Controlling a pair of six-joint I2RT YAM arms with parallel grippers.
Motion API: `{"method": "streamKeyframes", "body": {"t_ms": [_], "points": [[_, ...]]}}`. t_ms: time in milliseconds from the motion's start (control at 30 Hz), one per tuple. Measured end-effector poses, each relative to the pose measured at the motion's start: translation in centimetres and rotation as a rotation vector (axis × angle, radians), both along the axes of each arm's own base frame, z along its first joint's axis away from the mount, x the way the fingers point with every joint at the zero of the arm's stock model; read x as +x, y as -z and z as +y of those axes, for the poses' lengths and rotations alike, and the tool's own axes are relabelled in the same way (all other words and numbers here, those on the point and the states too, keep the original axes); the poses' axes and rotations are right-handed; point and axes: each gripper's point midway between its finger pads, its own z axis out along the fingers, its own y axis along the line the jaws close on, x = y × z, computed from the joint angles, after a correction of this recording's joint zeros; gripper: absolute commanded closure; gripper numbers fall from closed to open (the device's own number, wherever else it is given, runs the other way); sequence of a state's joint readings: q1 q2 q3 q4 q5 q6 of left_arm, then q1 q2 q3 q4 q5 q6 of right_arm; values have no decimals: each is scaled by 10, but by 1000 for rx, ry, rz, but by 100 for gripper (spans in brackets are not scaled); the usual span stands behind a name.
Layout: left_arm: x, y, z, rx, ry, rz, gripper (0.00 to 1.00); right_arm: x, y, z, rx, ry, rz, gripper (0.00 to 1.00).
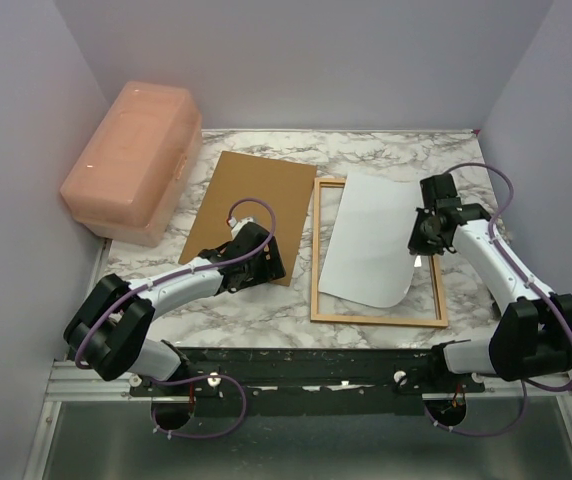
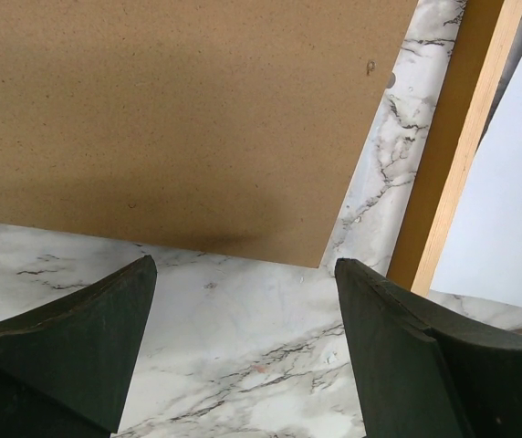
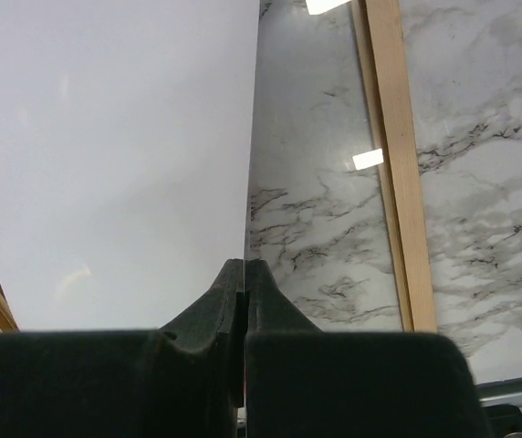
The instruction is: Put the photo into the frame
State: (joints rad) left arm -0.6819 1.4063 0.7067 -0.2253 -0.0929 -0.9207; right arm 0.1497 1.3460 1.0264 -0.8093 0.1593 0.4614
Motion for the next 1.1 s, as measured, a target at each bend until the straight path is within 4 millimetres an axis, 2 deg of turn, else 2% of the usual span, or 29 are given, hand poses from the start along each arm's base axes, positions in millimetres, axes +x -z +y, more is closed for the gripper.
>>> {"method": "streamKeyframes", "body": {"t_ms": [267, 500, 633, 1100], "points": [[0, 0, 0, 0, 1, 0, 19, -2, -1, 12, 48, -80, 12, 99], [-1, 0, -1, 0, 2, 0, 19, 14, -23, 15, 43, -132, -24, 99], [-2, 0, -2, 0, 8, 0, 19, 21, -29, 15, 27, -161, -18, 99], [0, 1, -8, 3, 21, 7, 19, 9, -28, 23, 64, -230, 38, 99]]}}
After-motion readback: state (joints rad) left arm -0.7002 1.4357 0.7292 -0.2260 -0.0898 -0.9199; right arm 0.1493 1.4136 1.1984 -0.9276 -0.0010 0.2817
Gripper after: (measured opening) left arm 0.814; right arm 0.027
